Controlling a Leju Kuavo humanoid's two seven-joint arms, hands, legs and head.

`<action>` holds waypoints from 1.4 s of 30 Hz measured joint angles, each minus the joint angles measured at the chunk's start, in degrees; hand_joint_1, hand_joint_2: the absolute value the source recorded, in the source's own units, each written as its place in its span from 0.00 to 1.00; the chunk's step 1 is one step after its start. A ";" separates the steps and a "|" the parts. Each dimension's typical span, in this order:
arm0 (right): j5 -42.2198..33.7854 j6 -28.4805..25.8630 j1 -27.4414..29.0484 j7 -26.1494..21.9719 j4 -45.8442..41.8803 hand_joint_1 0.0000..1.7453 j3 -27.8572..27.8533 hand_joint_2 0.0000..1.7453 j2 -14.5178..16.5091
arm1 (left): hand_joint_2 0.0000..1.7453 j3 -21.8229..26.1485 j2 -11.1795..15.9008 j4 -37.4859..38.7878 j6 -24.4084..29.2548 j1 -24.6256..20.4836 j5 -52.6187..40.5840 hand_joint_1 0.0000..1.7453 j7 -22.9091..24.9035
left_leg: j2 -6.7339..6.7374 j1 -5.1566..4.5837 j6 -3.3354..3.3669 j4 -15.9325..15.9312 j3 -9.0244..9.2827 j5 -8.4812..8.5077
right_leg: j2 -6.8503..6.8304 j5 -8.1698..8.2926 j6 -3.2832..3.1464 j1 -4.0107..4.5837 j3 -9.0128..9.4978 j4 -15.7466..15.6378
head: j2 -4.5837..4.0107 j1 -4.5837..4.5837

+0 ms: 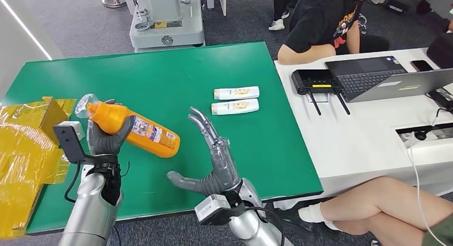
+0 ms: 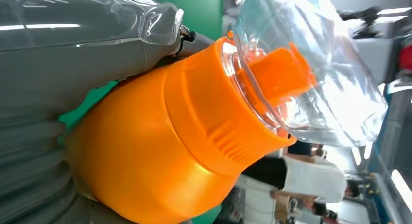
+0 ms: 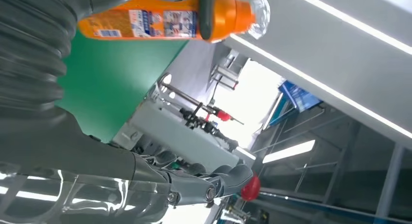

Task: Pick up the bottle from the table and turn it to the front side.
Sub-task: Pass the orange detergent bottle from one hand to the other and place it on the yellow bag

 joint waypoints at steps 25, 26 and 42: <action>-5.51 1.63 0.99 -1.33 1.57 0.00 4.07 1.00 -0.62 | 1.00 -9.13 24.82 -4.00 7.86 -18.04 -55.39 1.00 7.02 | 0.07 0.12 -0.10 0.00 -0.02 0.06 | 0.08 0.03 -0.06 0.10 -0.05 0.01 | 0.00 0.02; -5.47 1.85 1.05 -1.22 1.51 0.00 4.06 1.00 -0.62 | 1.00 -10.47 25.70 -3.78 8.05 -18.68 -58.44 1.00 8.54 | 0.07 0.12 -0.10 0.00 -0.02 0.06 | 0.08 0.03 -0.06 0.10 -0.06 0.01 | 0.00 0.02; -4.56 3.36 2.74 -0.70 -0.23 0.00 3.95 1.00 -0.63 | 1.00 -20.87 32.26 -1.17 12.12 -18.20 -72.38 1.00 10.91 | 0.07 0.12 -0.15 -0.01 -0.05 0.02 | 0.10 0.00 -0.10 0.10 -0.07 0.00 | 0.00 0.03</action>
